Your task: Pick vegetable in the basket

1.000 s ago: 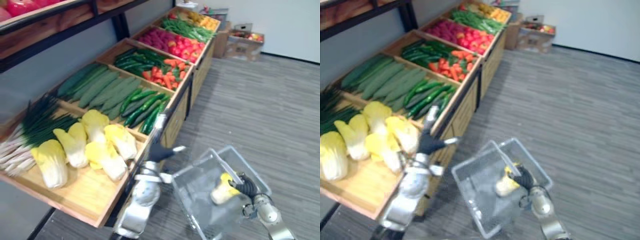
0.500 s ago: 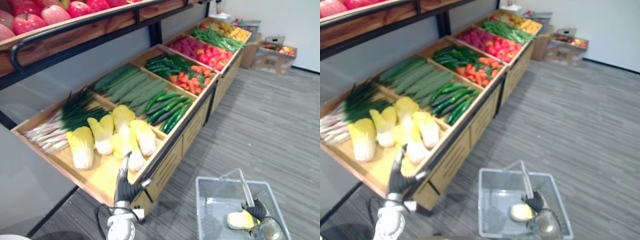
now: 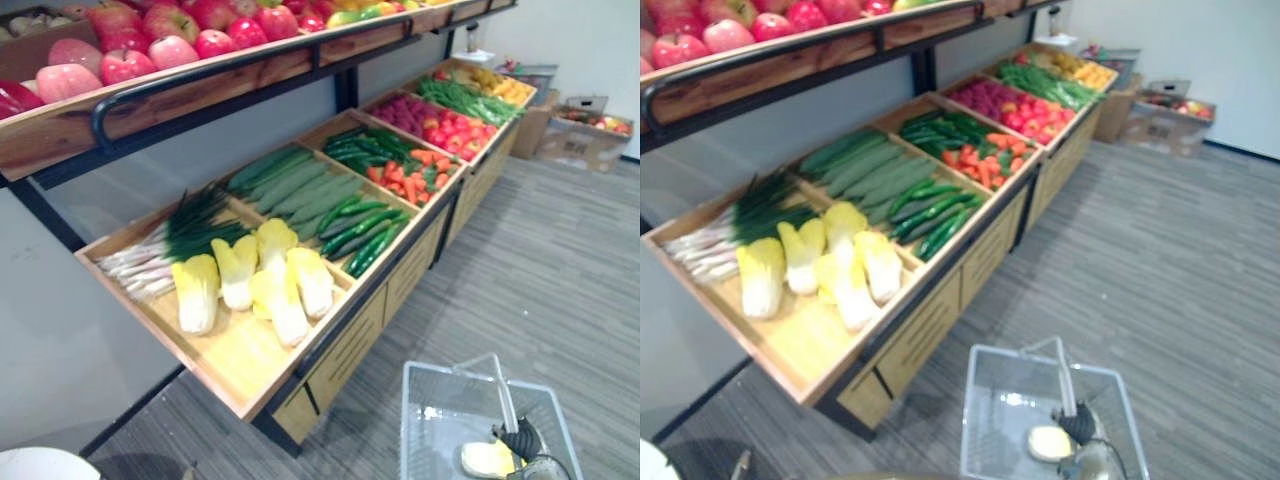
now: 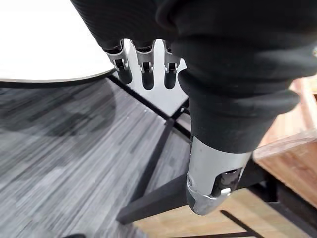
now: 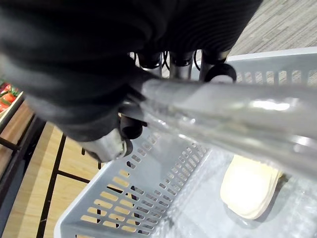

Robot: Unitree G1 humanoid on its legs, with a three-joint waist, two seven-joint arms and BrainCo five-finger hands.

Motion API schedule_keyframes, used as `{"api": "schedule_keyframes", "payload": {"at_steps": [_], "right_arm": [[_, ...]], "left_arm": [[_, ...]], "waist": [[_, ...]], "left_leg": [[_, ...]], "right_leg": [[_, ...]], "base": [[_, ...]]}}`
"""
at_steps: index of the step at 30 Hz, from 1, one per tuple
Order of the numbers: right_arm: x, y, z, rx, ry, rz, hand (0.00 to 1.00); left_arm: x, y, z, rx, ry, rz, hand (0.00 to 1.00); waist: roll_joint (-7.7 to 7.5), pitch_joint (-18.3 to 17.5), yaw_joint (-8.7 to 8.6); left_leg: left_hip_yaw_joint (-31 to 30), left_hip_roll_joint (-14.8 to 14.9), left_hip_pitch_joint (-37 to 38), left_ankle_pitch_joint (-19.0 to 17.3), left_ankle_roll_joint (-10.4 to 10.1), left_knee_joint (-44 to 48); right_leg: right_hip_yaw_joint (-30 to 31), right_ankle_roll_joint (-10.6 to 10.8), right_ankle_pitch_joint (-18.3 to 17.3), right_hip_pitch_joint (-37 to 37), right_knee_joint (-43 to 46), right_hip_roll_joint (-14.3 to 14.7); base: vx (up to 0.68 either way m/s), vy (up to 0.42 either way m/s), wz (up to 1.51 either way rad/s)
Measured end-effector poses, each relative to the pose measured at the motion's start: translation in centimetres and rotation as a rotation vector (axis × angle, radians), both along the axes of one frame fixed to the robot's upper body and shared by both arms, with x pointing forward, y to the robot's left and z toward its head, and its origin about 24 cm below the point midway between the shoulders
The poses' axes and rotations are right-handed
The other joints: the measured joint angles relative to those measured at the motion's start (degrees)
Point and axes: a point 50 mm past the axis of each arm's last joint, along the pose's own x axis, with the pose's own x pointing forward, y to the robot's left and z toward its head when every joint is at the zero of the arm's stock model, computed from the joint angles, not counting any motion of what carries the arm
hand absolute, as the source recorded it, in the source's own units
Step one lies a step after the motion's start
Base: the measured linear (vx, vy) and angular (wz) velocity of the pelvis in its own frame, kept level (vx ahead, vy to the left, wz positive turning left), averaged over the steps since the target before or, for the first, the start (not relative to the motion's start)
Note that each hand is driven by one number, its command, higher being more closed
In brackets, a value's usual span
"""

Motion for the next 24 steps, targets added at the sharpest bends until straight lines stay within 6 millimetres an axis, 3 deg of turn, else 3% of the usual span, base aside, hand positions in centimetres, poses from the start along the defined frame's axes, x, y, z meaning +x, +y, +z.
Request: {"api": "schedule_keyframes", "payload": {"at_steps": [5, 10, 20, 24], "right_arm": [[0.5, 0.3, -0.4, 0.013, 0.011, -0.006, 1.0], [1.1, 0.4, -0.5, 0.016, 0.022, -0.005, 1.0], [1.2, -0.4, -1.0, 0.002, 0.078, -0.021, 1.0], [1.5, -0.8, -0.8, -0.002, 0.073, -0.055, 1.0]], "left_arm": [[-3.2, -1.5, -2.5, -0.1, 0.201, 0.06, 0.0], [-4.3, -1.5, -3.2, -0.134, 0.29, 0.126, 0.0], [-1.5, -2.3, -4.0, -0.245, 0.293, 0.033, 0.0], [0.4, -1.7, -3.9, -0.221, 0.276, -0.024, 0.0]], "waist": [[0.09, 0.03, -0.06], [0.38, 0.21, 0.0], [0.26, 0.69, -0.42], [-0.81, 2.46, -1.11]], "left_leg": [[0.67, 0.04, 0.11, -0.38, -0.4, -0.01], [2.96, 0.2, 1.54, -1.14, -0.56, 0.0], [7.39, 0.06, 5.26, -2.59, -0.46, 0.07], [9.8, -0.45, 6.36, -3.16, -0.4, 0.14]], "right_leg": [[0.47, 0.03, -0.05, -0.13, 0.02, 0.0], [3.06, 0.0, -0.03, -0.24, 0.19, 0.13], [7.48, 0.18, 0.07, -0.28, 1.59, 0.14], [10.24, 0.46, -1.88, -3.57, 6.77, -0.54]], "base": [[0.0, -0.002, -0.03], [0.03, -0.002, -0.25], [0.03, 0.005, -0.22], [-0.01, 0.03, -0.33]]}}
